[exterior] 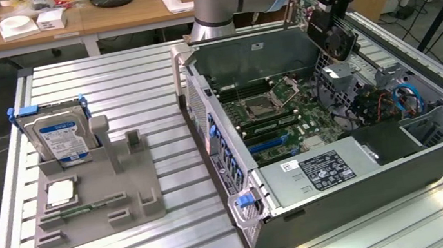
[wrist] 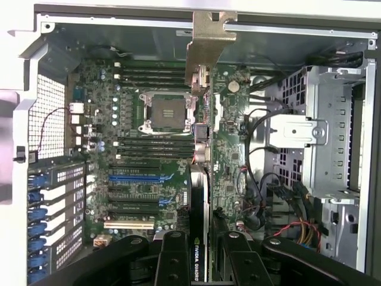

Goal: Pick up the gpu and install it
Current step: 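Insert the gpu into the slot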

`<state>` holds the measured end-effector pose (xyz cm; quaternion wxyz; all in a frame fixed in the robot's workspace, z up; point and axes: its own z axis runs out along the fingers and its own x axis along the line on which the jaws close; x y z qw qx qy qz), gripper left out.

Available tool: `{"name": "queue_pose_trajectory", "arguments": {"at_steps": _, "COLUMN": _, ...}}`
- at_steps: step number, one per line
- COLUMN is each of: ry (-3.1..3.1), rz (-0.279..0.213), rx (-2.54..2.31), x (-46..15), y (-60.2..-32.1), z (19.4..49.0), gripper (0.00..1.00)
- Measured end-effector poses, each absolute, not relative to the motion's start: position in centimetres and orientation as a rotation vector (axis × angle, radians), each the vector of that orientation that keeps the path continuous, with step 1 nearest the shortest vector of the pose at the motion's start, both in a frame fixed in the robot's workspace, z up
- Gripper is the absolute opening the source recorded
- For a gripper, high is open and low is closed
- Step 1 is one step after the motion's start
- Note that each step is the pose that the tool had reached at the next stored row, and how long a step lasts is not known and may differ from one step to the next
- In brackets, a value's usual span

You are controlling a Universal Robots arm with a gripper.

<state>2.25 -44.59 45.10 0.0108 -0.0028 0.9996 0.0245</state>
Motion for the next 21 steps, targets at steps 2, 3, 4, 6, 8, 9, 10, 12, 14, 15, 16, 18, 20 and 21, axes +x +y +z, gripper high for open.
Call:
{"name": "queue_pose_trajectory", "arguments": {"at_steps": 2, "ry": 3.119, "rz": 0.076, "rx": -0.016, "x": 2.25, "y": -44.59, "z": 45.10, "gripper": 0.26}}
{"name": "queue_pose_trajectory", "arguments": {"at_steps": 3, "ry": 3.119, "rz": 0.077, "rx": -0.020, "x": 2.25, "y": -44.59, "z": 45.10, "gripper": 0.26}}
{"name": "queue_pose_trajectory", "arguments": {"at_steps": 4, "ry": 3.119, "rz": 0.077, "rx": -0.023, "x": 2.25, "y": -44.59, "z": 45.10, "gripper": 0.26}}
{"name": "queue_pose_trajectory", "arguments": {"at_steps": 6, "ry": 3.119, "rz": 0.077, "rx": -0.028, "x": 2.25, "y": -44.59, "z": 45.10, "gripper": 0.26}}
{"name": "queue_pose_trajectory", "arguments": {"at_steps": 8, "ry": 3.119, "rz": 0.077, "rx": -0.033, "x": 2.25, "y": -44.59, "z": 45.10, "gripper": 0.26}}
{"name": "queue_pose_trajectory", "arguments": {"at_steps": 9, "ry": 3.119, "rz": 0.077, "rx": -0.035, "x": 2.25, "y": -44.59, "z": 45.10, "gripper": 0.26}}
{"name": "queue_pose_trajectory", "arguments": {"at_steps": 10, "ry": 3.119, "rz": 0.077, "rx": -0.037, "x": 2.25, "y": -44.59, "z": 45.10, "gripper": 0.26}}
{"name": "queue_pose_trajectory", "arguments": {"at_steps": 12, "ry": 3.119, "rz": 0.077, "rx": -0.041, "x": 2.25, "y": -44.59, "z": 45.10, "gripper": 0.26}}
{"name": "queue_pose_trajectory", "arguments": {"at_steps": 14, "ry": 3.119, "rz": 0.077, "rx": -0.045, "x": 2.25, "y": -44.59, "z": 45.11, "gripper": 0.26}}
{"name": "queue_pose_trajectory", "arguments": {"at_steps": 15, "ry": 3.119, "rz": 0.077, "rx": -0.047, "x": 2.25, "y": -44.59, "z": 45.10, "gripper": 0.26}}
{"name": "queue_pose_trajectory", "arguments": {"at_steps": 16, "ry": 3.119, "rz": 0.077, "rx": -0.049, "x": 2.25, "y": -44.59, "z": 45.11, "gripper": 0.26}}
{"name": "queue_pose_trajectory", "arguments": {"at_steps": 18, "ry": 3.119, "rz": 0.077, "rx": -0.054, "x": 2.25, "y": -44.59, "z": 45.10, "gripper": 0.26}}
{"name": "queue_pose_trajectory", "arguments": {"at_steps": 20, "ry": 3.119, "rz": 0.077, "rx": -0.061, "x": 2.25, "y": -44.59, "z": 45.10, "gripper": 0.26}}
{"name": "queue_pose_trajectory", "arguments": {"at_steps": 21, "ry": 3.119, "rz": 0.077, "rx": -0.065, "x": 2.25, "y": -44.59, "z": 45.10, "gripper": 0.26}}
